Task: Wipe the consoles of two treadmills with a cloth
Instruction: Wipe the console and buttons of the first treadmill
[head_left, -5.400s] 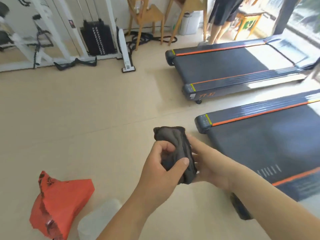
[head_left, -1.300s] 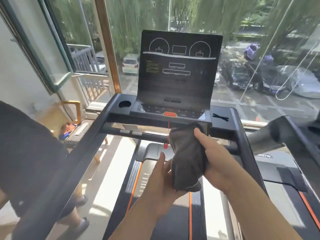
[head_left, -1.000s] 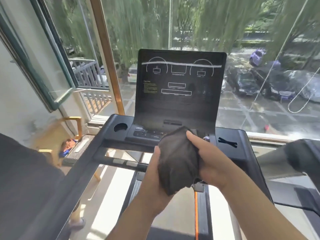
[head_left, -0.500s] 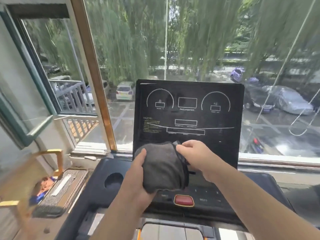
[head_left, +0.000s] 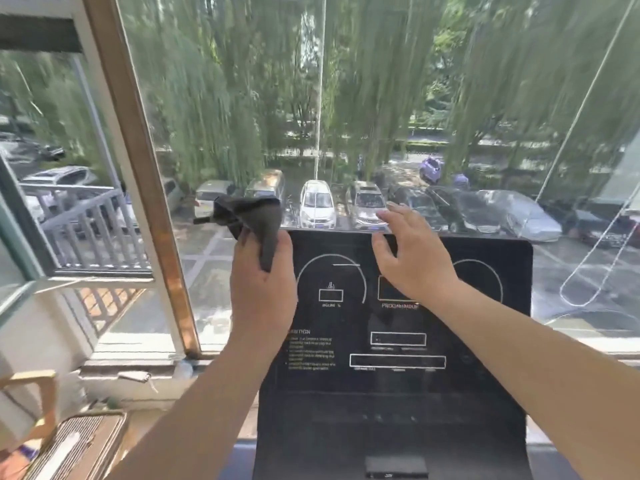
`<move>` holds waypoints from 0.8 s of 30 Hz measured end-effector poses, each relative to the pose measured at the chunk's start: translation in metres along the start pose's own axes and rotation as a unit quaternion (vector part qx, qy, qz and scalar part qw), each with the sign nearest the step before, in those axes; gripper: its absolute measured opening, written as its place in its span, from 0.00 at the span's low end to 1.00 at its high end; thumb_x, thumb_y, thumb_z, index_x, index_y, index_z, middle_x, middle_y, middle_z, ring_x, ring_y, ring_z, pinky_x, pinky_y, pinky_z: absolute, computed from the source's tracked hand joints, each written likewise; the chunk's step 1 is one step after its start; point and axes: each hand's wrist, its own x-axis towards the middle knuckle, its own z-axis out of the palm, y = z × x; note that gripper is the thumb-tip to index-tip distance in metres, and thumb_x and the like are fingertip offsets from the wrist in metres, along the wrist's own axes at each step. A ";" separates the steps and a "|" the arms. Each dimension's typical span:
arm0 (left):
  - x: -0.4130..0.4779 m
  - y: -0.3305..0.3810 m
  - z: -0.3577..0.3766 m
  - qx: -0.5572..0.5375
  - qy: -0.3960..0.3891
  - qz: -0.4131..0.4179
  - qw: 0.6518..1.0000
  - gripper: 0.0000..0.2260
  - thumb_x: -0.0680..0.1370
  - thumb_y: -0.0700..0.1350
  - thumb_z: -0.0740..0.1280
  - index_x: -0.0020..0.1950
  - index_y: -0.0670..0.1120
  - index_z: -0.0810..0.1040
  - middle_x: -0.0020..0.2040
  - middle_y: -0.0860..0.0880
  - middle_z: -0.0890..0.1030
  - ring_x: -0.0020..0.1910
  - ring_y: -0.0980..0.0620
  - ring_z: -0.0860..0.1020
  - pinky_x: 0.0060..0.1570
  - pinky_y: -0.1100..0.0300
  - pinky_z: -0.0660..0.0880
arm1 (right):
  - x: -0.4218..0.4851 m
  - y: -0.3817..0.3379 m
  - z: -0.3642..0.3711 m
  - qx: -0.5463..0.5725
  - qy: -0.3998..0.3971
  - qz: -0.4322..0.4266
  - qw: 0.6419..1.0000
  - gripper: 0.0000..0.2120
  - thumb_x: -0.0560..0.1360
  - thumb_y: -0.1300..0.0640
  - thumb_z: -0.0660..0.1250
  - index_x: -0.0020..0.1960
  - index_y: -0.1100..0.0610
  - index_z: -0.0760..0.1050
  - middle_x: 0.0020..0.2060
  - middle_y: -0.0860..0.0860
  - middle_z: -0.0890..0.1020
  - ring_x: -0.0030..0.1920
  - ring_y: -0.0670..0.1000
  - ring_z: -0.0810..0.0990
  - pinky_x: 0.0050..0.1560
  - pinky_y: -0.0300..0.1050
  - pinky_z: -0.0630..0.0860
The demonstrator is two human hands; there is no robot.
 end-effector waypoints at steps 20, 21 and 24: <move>-0.037 -0.141 0.046 0.532 -0.183 0.249 0.788 0.31 0.82 0.63 0.53 0.84 0.56 0.57 0.85 0.43 0.47 0.83 0.36 0.44 0.77 0.34 0.43 | 0.017 0.033 0.050 -0.029 0.099 0.028 0.994 0.20 0.84 0.43 0.56 0.61 0.51 0.83 0.58 0.47 0.86 0.63 0.51 0.78 0.73 0.49 0.63; -0.037 -0.144 0.037 0.538 -0.204 0.282 0.768 0.30 0.82 0.63 0.53 0.83 0.56 0.59 0.85 0.44 0.49 0.83 0.37 0.45 0.77 0.35 0.44 | 0.017 0.034 0.050 -0.026 0.103 0.020 0.994 0.19 0.84 0.44 0.57 0.61 0.51 0.83 0.57 0.47 0.86 0.63 0.52 0.79 0.73 0.48 0.63; 0.000 -0.136 0.015 0.552 -0.205 0.334 0.736 0.29 0.81 0.63 0.53 0.82 0.59 0.60 0.85 0.47 0.52 0.84 0.40 0.47 0.79 0.36 0.47 | 0.015 0.034 0.049 -0.028 0.115 0.012 0.993 0.17 0.85 0.47 0.58 0.61 0.52 0.83 0.56 0.48 0.86 0.62 0.52 0.78 0.72 0.47 0.62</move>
